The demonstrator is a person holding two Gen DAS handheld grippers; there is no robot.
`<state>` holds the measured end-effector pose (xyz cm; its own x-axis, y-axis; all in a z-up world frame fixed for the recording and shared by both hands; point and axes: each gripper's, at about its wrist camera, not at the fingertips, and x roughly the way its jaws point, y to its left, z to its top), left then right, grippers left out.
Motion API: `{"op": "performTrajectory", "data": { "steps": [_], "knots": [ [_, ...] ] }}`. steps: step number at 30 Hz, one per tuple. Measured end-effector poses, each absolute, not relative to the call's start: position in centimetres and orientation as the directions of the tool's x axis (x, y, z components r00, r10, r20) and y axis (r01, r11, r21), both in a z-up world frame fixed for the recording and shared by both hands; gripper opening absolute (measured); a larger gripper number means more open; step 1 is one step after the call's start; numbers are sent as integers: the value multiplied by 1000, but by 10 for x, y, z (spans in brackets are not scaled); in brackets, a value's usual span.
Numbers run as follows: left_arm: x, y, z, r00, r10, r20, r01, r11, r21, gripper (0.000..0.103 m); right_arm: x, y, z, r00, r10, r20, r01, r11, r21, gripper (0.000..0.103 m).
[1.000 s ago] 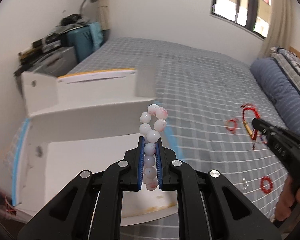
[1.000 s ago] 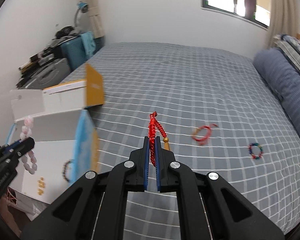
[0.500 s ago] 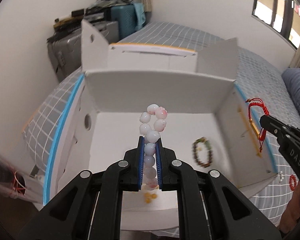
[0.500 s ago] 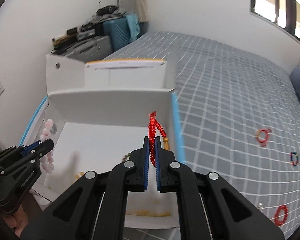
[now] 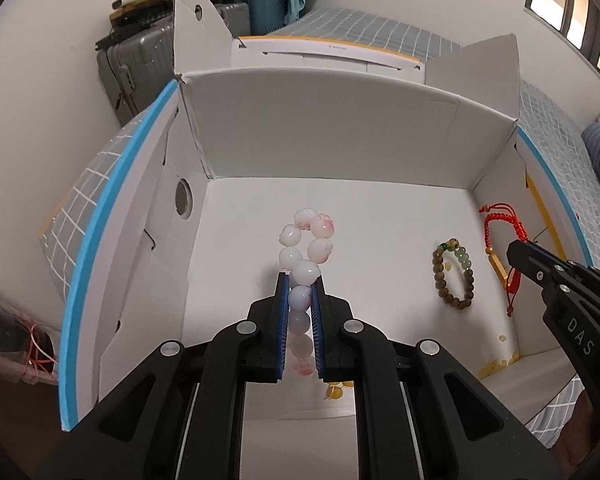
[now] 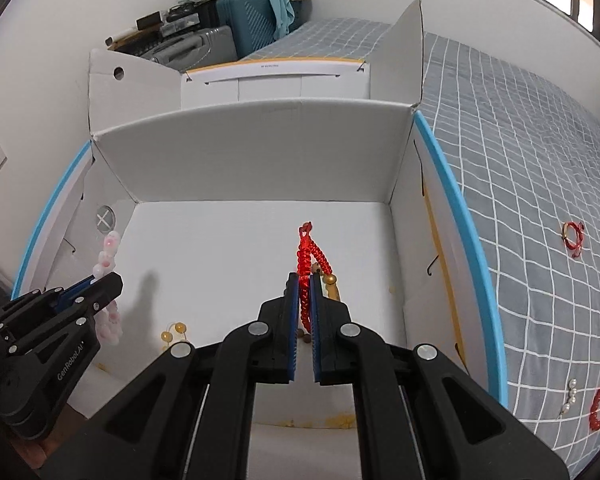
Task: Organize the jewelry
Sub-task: 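Carry both bracelets into the white box and open both tools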
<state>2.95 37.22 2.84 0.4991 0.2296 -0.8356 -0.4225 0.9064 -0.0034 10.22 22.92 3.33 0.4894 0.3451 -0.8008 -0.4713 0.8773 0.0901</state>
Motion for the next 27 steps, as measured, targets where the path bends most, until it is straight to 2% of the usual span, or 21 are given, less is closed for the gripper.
{"op": "performTrajectory", "data": {
  "steps": [11, 19, 20, 21, 23, 25, 27],
  "knots": [
    [32, 373, 25, 489, 224, -843, -423, 906, -4, 10, 101, 237, 25, 477, 327, -816, -485, 872, 66, 5],
    [30, 374, 29, 487, 233, -842, -431, 902, 0, 14, 98, 242, 26, 479, 323, -816, -493, 868, 55, 8],
    [29, 374, 30, 489, 237, -840, -432, 902, 2, 14, 97, 241, 27, 483, 326, -813, -493, 869, 55, 12],
    [29, 374, 31, 491, 236, -839, -432, 902, 1, 14, 96, 241, 29, 489, 329, -808, -492, 869, 56, 24],
    [28, 374, 35, 499, 240, -833, -436, 900, -2, 24, 95, 238, 35, 506, 338, -794, -490, 870, 58, 39],
    [26, 373, 40, 510, 253, -822, -442, 897, 1, 37, 93, 235, 41, 521, 344, -781, -489, 871, 58, 46],
    [24, 372, 46, 523, 259, -812, -443, 896, 0, 42, 91, 232, 48, 531, 353, -770, -492, 868, 59, 57]
  ]
}}
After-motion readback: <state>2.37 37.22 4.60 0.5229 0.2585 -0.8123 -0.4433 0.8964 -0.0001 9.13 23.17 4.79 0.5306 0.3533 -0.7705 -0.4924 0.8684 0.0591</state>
